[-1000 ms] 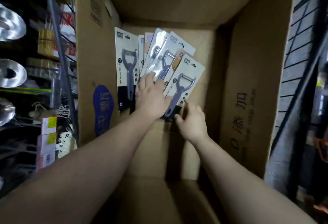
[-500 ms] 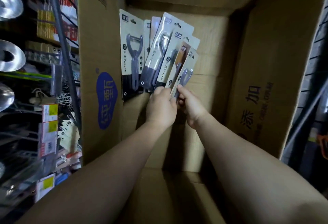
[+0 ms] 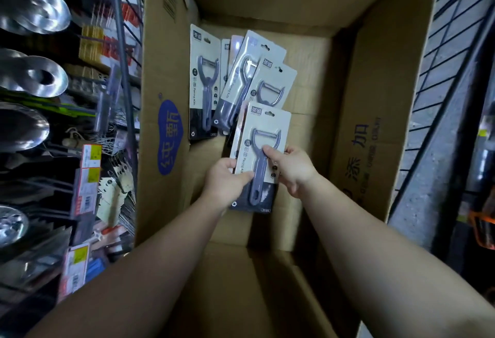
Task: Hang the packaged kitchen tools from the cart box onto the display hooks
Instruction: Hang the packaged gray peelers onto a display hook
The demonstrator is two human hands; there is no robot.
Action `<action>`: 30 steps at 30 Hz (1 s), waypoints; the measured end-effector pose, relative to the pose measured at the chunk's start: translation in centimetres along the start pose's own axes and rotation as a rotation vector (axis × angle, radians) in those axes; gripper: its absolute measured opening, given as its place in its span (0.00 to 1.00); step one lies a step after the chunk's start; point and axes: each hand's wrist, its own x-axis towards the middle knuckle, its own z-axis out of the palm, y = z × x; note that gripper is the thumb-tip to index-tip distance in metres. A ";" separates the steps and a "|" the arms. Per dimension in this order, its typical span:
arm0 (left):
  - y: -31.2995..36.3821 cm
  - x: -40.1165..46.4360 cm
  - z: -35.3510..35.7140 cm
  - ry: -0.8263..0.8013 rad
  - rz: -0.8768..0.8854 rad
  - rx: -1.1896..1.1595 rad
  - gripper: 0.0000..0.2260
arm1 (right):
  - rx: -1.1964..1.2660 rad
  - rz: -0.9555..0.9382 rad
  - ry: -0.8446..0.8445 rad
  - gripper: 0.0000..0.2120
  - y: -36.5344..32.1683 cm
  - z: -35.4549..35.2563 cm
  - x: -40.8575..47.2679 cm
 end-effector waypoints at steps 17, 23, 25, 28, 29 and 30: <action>2.7 -8.1 1.5 0.109 0.177 -0.373 0.11 | 0.097 -0.214 -0.057 0.02 -1.7 -5.0 -8.9; 1.8 -12.2 1.9 0.169 0.195 -0.468 0.23 | -0.017 -0.338 -0.028 0.06 -3.2 -7.7 -13.7; 1.6 -13.7 1.8 0.163 0.220 -0.462 0.21 | -0.074 -0.398 -0.051 0.05 -3.6 -8.6 -15.5; 1.2 -16.3 1.6 0.142 0.280 -0.481 0.10 | -0.139 -0.482 -0.067 0.09 -3.6 -10.2 -17.8; 1.0 -17.4 1.6 0.142 0.302 -0.501 0.07 | -0.152 -0.503 -0.071 0.10 -3.5 -10.6 -18.5; 0.8 -18.3 1.6 0.143 0.314 -0.519 0.05 | -0.167 -0.528 -0.082 0.10 -3.4 -10.9 -19.3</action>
